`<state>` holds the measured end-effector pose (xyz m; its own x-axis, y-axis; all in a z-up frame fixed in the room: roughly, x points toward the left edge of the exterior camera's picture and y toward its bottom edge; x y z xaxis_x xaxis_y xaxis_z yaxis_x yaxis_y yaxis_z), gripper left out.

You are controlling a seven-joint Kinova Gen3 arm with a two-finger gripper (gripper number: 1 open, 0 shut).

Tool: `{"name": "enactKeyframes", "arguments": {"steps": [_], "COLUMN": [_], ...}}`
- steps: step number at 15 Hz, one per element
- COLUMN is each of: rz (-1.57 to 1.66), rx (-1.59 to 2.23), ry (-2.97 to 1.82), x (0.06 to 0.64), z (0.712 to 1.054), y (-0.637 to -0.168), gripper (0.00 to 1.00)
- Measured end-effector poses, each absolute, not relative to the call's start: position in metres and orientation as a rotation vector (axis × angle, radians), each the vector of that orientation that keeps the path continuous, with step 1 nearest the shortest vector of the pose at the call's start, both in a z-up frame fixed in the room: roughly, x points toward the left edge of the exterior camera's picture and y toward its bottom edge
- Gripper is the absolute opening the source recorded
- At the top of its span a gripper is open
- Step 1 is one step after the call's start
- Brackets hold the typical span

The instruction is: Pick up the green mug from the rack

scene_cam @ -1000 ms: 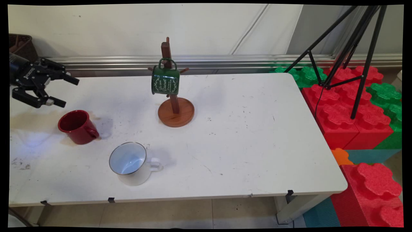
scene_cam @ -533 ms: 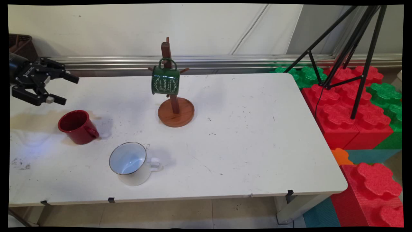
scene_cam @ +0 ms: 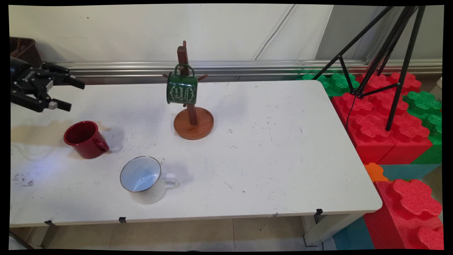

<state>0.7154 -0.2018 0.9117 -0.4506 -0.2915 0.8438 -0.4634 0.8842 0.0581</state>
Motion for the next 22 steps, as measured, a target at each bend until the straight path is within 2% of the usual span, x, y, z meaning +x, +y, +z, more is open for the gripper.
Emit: {"name": "enactKeyframes", "arguments": {"steps": [10,22], "rz": [0.208,0.184], "rx": [0.517,0.481], "ry": [-1.999,-1.948], "x": [0.693,0.641], "z": [0.923,0.912], "y": [-0.218,-0.253], "gripper": [1.0,1.0]}}
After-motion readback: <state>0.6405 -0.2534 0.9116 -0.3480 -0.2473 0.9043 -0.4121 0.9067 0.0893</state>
